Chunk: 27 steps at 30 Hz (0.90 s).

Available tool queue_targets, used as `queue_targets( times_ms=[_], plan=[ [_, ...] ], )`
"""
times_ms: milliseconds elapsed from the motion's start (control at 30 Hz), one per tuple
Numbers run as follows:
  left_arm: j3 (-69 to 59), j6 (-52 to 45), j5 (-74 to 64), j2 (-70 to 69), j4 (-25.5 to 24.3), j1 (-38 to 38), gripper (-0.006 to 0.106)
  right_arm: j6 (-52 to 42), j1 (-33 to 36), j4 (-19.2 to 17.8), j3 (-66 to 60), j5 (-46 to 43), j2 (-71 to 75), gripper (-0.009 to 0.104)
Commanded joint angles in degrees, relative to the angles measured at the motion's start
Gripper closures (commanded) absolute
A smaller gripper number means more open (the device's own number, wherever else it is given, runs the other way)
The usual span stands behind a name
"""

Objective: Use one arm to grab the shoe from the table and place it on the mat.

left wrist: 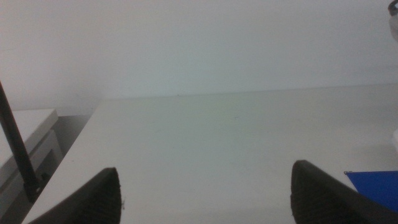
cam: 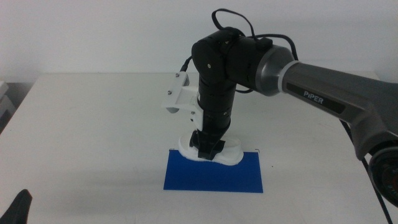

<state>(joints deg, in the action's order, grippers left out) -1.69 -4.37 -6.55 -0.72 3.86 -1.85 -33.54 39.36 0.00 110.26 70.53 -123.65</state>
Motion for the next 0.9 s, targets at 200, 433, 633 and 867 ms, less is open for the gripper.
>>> queue_targets(
  times_ms=[200, 433, 633, 867],
  plan=[
    [-0.4, 0.3, 4.7, -0.6, 0.5, -0.3, 0.007, -7.9, -0.1, 2.4, 1.9, 3.2, 0.7, 0.099],
    [-0.4, 0.3, 4.7, -0.6, 0.5, -0.3, 0.007, -8.5, -0.1, 0.4, 1.9, 3.2, -2.2, 0.099],
    [-0.4, 0.3, 4.7, -0.6, 0.5, -0.3, 0.007, -8.4, -0.1, 0.8, 1.9, 3.2, -3.1, 0.093],
    [-0.4, 0.3, 4.7, -0.6, 0.5, -0.3, 0.007, -8.2, -0.1, 0.0, 2.2, 3.2, -1.9, 0.003]
  ],
)
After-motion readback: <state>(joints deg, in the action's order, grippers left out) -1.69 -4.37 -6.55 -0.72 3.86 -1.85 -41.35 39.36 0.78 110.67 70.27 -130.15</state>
